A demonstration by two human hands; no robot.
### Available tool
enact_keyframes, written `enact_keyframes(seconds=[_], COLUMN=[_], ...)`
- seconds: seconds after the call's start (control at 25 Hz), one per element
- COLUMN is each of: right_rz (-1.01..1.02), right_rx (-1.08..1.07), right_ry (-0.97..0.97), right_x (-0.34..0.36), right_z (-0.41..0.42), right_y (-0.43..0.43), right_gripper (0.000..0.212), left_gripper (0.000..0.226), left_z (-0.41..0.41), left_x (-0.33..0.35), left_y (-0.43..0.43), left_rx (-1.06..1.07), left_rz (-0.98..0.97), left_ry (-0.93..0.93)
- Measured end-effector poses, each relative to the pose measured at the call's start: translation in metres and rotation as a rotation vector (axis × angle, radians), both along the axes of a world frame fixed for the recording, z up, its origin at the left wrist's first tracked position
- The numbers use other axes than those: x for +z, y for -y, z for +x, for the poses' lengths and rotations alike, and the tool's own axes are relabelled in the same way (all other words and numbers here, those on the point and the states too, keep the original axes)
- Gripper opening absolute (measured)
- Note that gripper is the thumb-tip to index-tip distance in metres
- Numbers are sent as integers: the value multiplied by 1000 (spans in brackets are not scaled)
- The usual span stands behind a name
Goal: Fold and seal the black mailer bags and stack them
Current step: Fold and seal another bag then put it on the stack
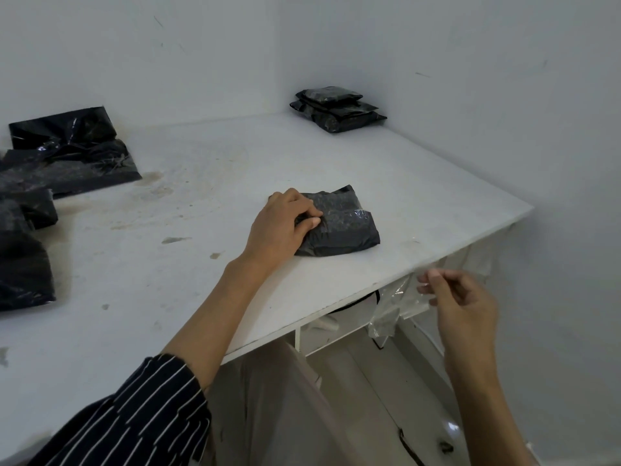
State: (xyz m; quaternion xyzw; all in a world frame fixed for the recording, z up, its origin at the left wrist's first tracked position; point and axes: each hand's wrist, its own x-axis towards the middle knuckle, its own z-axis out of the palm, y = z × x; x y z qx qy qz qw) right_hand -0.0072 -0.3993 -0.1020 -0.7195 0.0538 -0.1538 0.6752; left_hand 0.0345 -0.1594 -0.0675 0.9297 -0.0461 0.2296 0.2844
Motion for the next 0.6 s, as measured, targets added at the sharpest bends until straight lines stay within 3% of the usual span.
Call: enact_keyframes(seconds=[0.12, 0.36, 0.52, 0.6], right_rz=[-27, 60, 163, 122], right_rx=[47, 168, 198, 198], right_ry=[-106, -216, -241, -251], right_x=[-15, -19, -15, -8], right_z=[-5, -5, -9, -11], right_y=[1, -4, 3, 6], right_gripper=[9, 22, 15, 14], left_gripper=[16, 16, 16, 16], left_z=[-1, -3, -2, -2], left_x=[-2, -4, -5, -6], left_y=[1, 3, 3, 3], left_rx=[10, 12, 9, 6], left_rz=[12, -10, -10, -4], left_ry=[14, 38, 44, 46])
